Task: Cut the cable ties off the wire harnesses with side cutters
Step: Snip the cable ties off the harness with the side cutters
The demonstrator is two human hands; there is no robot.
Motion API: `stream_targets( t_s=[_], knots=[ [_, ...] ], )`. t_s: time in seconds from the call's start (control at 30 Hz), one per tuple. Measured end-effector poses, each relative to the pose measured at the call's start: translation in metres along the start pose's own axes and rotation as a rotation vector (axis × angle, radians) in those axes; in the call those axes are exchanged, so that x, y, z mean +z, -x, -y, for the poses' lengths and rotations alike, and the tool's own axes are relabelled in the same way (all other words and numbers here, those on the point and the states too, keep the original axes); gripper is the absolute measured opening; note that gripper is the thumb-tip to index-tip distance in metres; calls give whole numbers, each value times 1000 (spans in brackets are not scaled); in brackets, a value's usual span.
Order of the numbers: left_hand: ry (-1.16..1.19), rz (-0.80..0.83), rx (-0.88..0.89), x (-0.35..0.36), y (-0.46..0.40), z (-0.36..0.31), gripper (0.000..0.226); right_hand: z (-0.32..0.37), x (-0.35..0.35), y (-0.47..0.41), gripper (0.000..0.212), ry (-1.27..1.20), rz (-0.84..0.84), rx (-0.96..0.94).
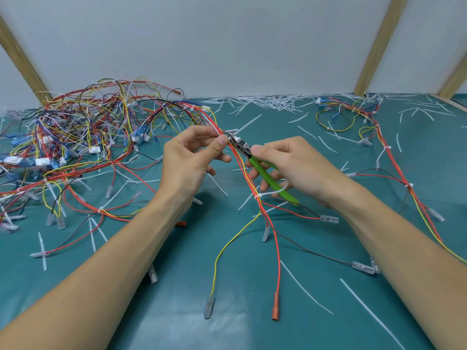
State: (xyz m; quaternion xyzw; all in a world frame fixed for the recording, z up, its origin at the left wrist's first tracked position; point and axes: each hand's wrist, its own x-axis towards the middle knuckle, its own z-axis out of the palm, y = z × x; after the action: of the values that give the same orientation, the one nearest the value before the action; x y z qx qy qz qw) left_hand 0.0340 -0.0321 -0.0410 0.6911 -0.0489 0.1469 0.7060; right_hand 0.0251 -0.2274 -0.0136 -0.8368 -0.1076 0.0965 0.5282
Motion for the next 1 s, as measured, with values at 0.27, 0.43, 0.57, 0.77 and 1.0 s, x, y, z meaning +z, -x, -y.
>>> stream_targets(
  t_s=[0.27,0.43,0.57,0.77,1.0],
  knots=[
    [-17,5,-1,1,1,-1,12,0,2,0,37,21,-12,-24],
    [-30,18,15,2,1,-3,15,-1,2,0,36,28,-44,-21],
    [-33,24,8,2,2,-2,15,-3,3,0,33,80,-84,-64],
    [-41,34,5,2,2,-1,16,-2,2,2,30,179,-131,-94],
    [-38,37,1,3,2,1,15,-1,3,2,36,252,-167,-108]
  ],
)
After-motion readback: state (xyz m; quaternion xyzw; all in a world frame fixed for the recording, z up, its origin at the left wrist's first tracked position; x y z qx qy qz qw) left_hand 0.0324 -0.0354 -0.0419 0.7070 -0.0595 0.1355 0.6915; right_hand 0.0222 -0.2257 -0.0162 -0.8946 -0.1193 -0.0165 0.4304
